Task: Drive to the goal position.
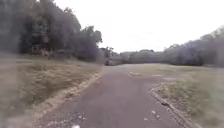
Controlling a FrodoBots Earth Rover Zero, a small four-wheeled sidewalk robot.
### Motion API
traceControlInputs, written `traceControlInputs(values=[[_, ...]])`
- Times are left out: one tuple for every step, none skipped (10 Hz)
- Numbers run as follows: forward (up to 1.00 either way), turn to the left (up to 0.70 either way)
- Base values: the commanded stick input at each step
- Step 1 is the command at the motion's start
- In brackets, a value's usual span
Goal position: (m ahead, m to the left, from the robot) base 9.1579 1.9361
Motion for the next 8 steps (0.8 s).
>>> traceControlInputs(values=[[0.45,0.00],[0.45,0.00],[0.45,0.00],[0.45,0.00],[0.45,0.00],[0.45,0.00],[0.45,0.00],[0.45,0.00]])
